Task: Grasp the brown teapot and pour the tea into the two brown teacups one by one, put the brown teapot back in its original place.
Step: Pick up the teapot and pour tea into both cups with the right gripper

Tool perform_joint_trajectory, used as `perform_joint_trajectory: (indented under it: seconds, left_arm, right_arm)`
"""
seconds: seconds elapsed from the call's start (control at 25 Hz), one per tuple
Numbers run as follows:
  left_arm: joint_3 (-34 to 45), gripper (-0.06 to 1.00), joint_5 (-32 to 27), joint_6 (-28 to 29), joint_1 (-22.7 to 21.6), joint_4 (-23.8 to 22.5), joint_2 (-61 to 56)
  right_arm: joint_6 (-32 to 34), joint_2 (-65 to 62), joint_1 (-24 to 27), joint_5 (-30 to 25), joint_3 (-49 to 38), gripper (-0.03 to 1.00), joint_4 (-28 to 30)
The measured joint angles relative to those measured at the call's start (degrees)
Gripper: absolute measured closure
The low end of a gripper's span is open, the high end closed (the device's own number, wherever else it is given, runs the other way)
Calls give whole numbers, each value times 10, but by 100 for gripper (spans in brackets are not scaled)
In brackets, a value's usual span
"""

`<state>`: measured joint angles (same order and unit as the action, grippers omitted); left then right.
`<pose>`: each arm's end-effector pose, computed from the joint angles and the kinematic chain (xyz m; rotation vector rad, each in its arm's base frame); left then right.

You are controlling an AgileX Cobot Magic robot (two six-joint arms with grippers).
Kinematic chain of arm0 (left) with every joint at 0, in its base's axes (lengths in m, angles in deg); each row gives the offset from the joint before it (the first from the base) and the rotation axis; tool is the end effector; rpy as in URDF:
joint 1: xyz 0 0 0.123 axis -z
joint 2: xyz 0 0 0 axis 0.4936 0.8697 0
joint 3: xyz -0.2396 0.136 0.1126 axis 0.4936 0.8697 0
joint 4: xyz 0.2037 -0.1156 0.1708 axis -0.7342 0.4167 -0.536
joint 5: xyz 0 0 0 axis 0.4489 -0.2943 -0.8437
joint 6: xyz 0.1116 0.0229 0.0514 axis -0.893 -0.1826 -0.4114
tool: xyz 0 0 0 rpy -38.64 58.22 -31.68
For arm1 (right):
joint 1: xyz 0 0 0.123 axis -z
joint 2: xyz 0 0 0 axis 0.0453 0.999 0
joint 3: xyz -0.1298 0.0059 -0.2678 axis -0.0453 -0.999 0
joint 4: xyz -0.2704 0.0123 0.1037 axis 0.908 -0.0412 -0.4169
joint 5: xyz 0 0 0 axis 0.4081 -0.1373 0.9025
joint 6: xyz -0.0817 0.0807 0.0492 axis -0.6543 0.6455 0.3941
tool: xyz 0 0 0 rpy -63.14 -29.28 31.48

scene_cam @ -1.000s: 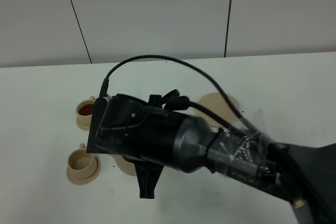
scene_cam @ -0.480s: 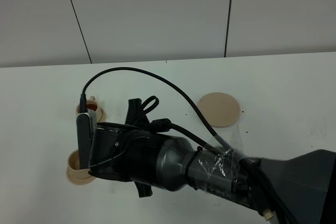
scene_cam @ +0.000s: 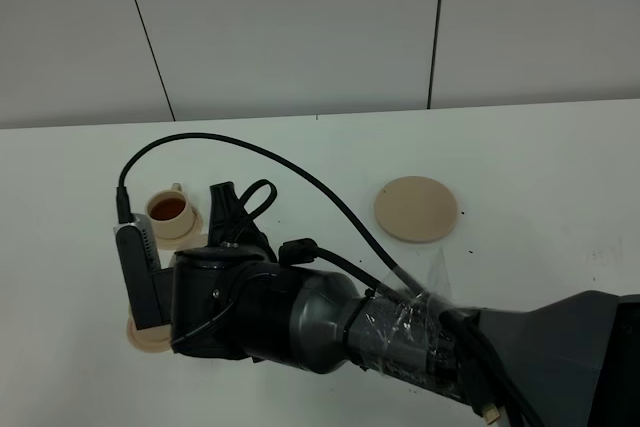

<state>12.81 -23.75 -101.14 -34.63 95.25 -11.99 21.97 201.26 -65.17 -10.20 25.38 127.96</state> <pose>0.0535 -0.0090 0.2834 0.1323 2.0665 0.0333 0.3117 0.4577 0.1502 -2.0246 1.4707 -0.6605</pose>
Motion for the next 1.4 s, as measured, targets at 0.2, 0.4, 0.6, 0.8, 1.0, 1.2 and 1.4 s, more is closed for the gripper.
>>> perform_joint_trajectory:
  seconds: [0.2, 0.4, 0.6, 0.8, 1.0, 1.2, 1.4]
  left_arm:
    - [0, 55, 0, 0, 0, 0, 0]
    - [0, 55, 0, 0, 0, 0, 0]
    - [0, 55, 0, 0, 0, 0, 0]
    - [0, 55, 0, 0, 0, 0, 0]
    - [0, 55, 0, 0, 0, 0, 0]
    - [0, 55, 0, 0, 0, 0, 0]
    - [0, 55, 0, 0, 0, 0, 0]
  right_arm:
    - [-3, 2, -1, 8, 0, 87, 42]
    - [4, 21, -1, 15, 0, 87, 80]
    - [16, 30, -1, 25, 0, 87, 109]
    - [26, 30, -1, 30, 0, 87, 125]
    - [27, 30, -1, 41, 0, 87, 139]
    - [27, 30, -1, 59, 0, 87, 151]
    - [29, 30, -6, 63, 0, 87, 169]
